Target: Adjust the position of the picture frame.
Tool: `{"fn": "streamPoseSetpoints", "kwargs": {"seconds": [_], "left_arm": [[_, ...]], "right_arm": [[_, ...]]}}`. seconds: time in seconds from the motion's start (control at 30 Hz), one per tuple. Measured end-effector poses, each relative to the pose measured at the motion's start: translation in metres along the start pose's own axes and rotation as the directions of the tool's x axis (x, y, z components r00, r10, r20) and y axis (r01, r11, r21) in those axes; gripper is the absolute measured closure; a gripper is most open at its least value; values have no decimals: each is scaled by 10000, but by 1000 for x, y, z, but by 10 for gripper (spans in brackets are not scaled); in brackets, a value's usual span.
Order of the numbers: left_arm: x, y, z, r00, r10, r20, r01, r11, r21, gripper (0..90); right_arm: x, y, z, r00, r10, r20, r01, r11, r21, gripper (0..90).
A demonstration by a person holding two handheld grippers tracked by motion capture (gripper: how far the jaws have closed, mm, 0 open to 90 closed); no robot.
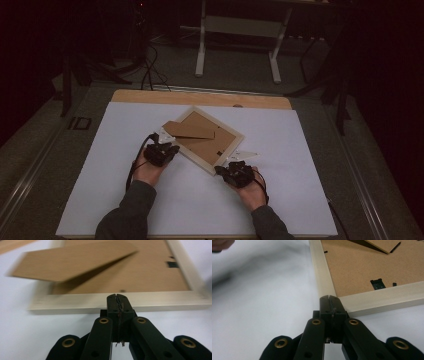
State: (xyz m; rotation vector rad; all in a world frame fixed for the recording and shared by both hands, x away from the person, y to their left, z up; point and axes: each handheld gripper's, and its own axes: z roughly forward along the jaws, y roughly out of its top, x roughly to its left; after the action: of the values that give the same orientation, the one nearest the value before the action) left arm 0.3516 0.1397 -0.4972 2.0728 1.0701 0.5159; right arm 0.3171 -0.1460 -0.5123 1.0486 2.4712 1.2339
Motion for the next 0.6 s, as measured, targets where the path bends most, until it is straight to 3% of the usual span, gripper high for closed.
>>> {"fn": "streamPoseSetpoints", "kwargs": {"seconds": [0.17, 0.3, 0.4, 0.47, 0.6], "left_arm": [[28, -4, -9, 9973, -425, -603, 424, 9991, -20, 900], [48, -6, -9, 9943, -808, -689, 811, 9967, 4, 900], [61, -5, -6, 9918, -966, -840, 970, 9953, 6, 900], [69, -5, -2, 9884, -1304, -778, 1305, 9914, -36, 900], [78, -5, 11, 9822, -1601, -983, 1613, 9869, 43, 900]], "right_arm": [[-1, 0, -4, 9999, -125, 71, 125, 9999, -46, 900], [-2, 1, -7, 9999, -125, 119, 126, 9999, -36, 900], [-3, 1, -9, 9996, -216, 178, 217, 9998, -42, 900], [-4, 1, -10, 9996, -223, 181, 224, 9997, -69, 900], [-5, 1, -12, 9996, -218, 193, 220, 9997, -76, 900]]}}
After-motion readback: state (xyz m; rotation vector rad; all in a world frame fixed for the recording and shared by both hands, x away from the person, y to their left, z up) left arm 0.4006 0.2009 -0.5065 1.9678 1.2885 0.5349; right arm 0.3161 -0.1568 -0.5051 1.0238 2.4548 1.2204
